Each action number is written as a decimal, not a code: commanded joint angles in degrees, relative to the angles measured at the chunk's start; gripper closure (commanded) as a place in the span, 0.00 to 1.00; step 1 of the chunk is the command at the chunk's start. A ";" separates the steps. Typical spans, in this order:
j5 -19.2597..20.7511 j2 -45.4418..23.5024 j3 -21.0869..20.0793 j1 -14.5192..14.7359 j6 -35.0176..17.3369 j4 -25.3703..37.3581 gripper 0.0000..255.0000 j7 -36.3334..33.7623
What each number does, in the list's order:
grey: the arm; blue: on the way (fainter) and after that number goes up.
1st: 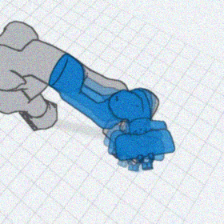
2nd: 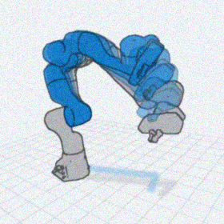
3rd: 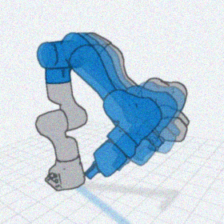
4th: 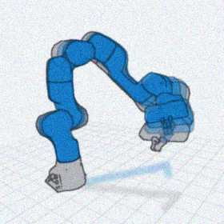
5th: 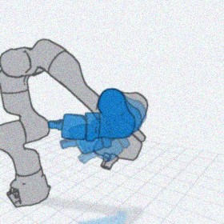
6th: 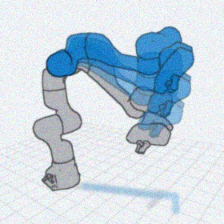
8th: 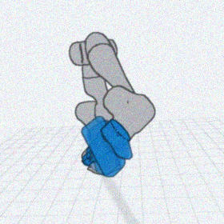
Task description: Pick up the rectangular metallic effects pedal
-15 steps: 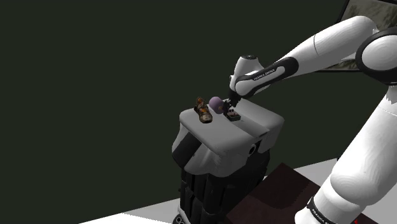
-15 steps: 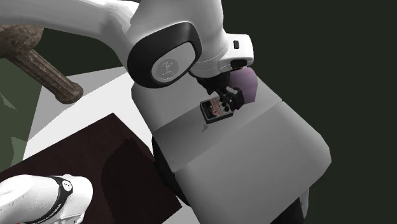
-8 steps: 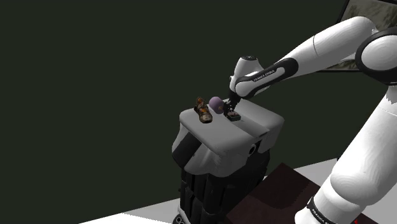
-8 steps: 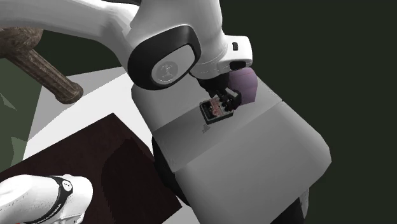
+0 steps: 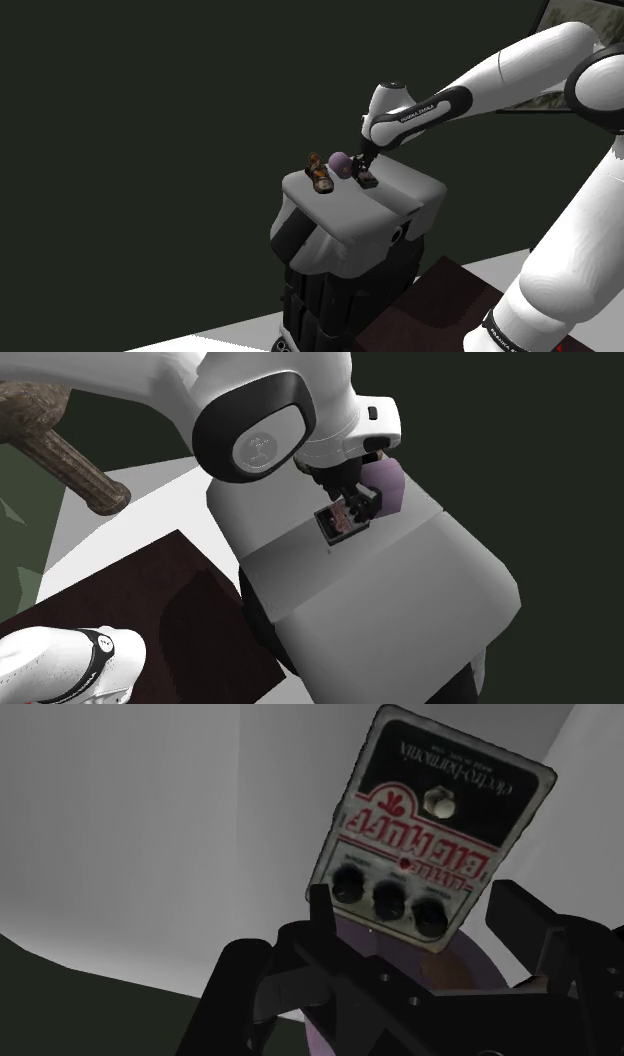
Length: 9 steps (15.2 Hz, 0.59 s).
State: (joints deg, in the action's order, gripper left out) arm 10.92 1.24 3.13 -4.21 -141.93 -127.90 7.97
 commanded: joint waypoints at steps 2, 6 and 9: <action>-0.36 1.05 -0.05 0.06 2.14 1.07 1.00 0.45; -0.82 2.40 -0.11 0.15 5.15 2.77 1.00 1.02; -1.12 3.28 -0.15 0.22 7.41 4.16 1.00 1.42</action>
State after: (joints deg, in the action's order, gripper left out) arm 9.91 4.21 3.02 -4.03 -135.33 -124.22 9.27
